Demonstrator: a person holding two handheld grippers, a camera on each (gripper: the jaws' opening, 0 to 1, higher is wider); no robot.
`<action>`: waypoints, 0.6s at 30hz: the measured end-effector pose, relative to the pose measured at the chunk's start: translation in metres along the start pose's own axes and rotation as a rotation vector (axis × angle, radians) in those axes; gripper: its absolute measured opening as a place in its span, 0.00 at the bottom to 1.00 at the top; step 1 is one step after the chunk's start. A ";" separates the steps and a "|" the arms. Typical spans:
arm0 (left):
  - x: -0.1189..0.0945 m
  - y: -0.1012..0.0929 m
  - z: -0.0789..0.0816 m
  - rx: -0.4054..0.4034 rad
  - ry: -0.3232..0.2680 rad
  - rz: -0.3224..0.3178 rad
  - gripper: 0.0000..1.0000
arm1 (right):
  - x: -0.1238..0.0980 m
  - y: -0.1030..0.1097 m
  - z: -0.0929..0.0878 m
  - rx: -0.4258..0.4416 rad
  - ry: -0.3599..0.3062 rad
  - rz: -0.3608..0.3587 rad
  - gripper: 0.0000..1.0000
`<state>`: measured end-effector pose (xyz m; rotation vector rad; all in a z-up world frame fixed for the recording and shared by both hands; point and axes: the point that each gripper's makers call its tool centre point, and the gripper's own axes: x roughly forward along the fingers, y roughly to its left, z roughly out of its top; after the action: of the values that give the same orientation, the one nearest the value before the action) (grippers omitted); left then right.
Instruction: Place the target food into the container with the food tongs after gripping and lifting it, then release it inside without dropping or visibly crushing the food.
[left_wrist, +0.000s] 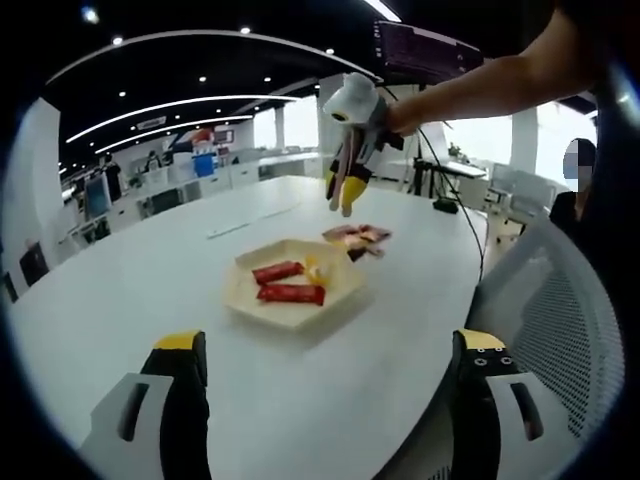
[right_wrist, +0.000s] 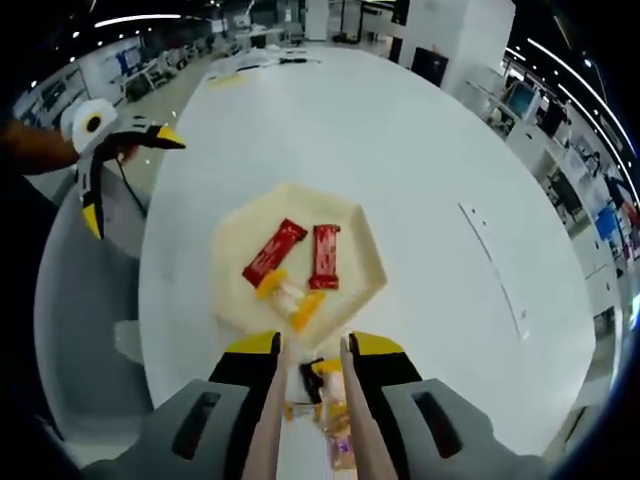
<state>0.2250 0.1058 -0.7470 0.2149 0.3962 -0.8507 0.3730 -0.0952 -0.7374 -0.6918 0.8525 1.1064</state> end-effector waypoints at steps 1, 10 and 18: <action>0.000 0.000 0.000 0.001 0.000 0.000 0.99 | -0.001 0.001 -0.001 0.000 -0.002 0.000 0.27; 0.000 0.000 0.000 -0.004 -0.002 -0.002 0.99 | -0.009 -0.003 -0.013 0.007 0.003 -0.007 0.27; 0.000 0.001 -0.001 -0.003 0.003 0.003 0.99 | -0.014 -0.002 -0.021 0.008 0.007 0.003 0.27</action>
<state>0.2256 0.1067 -0.7479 0.2140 0.3995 -0.8469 0.3669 -0.1203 -0.7360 -0.6881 0.8632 1.1030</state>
